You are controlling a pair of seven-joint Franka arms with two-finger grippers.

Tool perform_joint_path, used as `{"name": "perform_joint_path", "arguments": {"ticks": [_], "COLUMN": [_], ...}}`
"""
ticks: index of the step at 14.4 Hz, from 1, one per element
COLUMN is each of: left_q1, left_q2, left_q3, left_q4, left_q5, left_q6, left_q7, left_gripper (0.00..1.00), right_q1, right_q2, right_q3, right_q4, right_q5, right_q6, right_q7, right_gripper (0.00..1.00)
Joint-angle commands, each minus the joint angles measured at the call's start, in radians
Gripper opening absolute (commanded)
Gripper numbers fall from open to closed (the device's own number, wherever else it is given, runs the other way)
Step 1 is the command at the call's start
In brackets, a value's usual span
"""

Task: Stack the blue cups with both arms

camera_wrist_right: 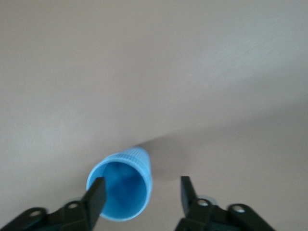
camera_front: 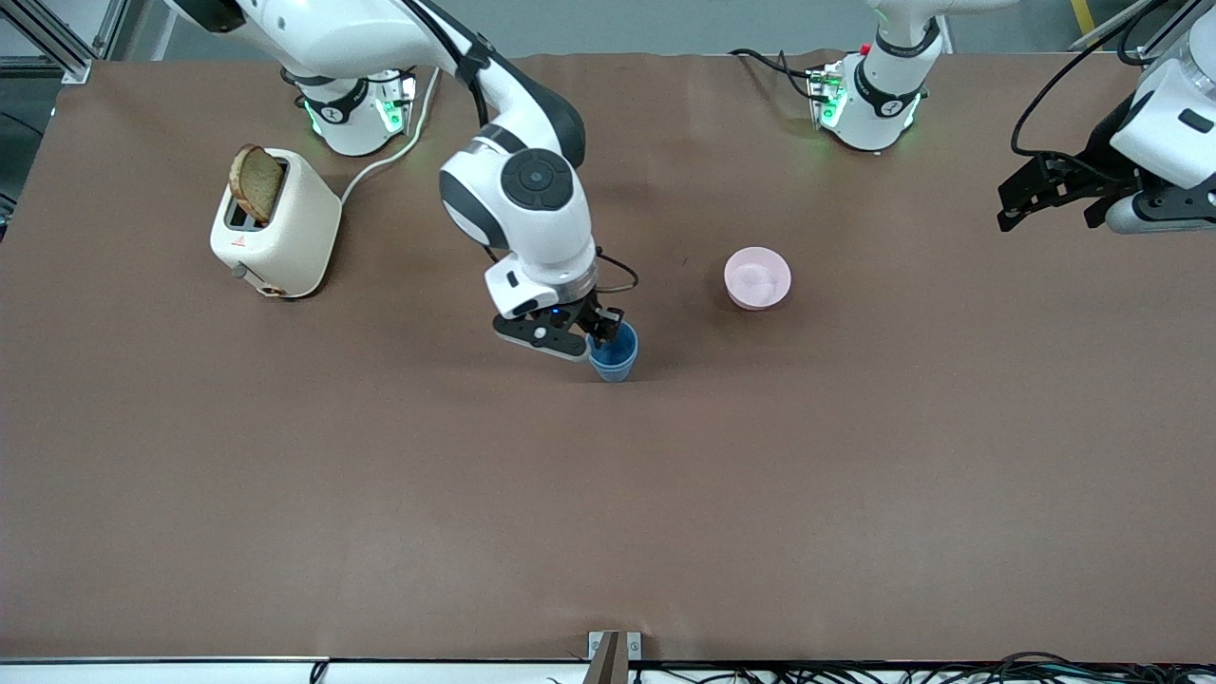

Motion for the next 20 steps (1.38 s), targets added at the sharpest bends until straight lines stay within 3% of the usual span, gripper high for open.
{"name": "perform_joint_path", "arguments": {"ticks": [1,4,6,10,15,18,20], "left_q1": [0.005,0.006,0.006,0.012,0.013,0.015,0.015], "left_q2": [-0.035,-0.024,-0.023,-0.023,-0.015,-0.012,-0.001], "left_q3": [-0.002,-0.001,-0.001,0.001,0.004,0.007,0.007], "left_q4": [-0.031,-0.02,-0.02,-0.019,-0.014,-0.006,0.007], "left_q5": [0.0,0.007,0.029,0.032,0.03,0.03,0.03], "left_q6": [0.01,0.01,0.01,0.01,0.011,0.011,0.011], "left_q7": [0.019,0.016,0.016,0.016,0.019,0.019,0.019], "left_gripper": [1.0,1.0,1.0,1.0,1.0,1.0,1.0], "right_q1": [-0.155,-0.263,-0.297,-0.291,-0.292,-0.295,-0.295], "right_q2": [-0.164,-0.273,-0.332,-0.428,-0.55,-0.57,-0.565], "right_q3": [0.016,0.003,-0.04,-0.256,-0.477,-0.56,-0.554], "right_q4": [-0.035,-0.038,-0.038,-0.036,-0.036,-0.033,-0.032], "right_q5": [-0.003,0.003,0.047,0.195,0.29,0.29,0.292], "right_q6": [-0.068,-0.159,-0.185,-0.315,-0.544,-0.613,-0.604], "right_q7": [-0.072,-0.131,-0.143,-0.483,-0.871,-1.066,-1.065], "right_gripper": [1.0,1.0,1.0,1.0,1.0,1.0,1.0]}}
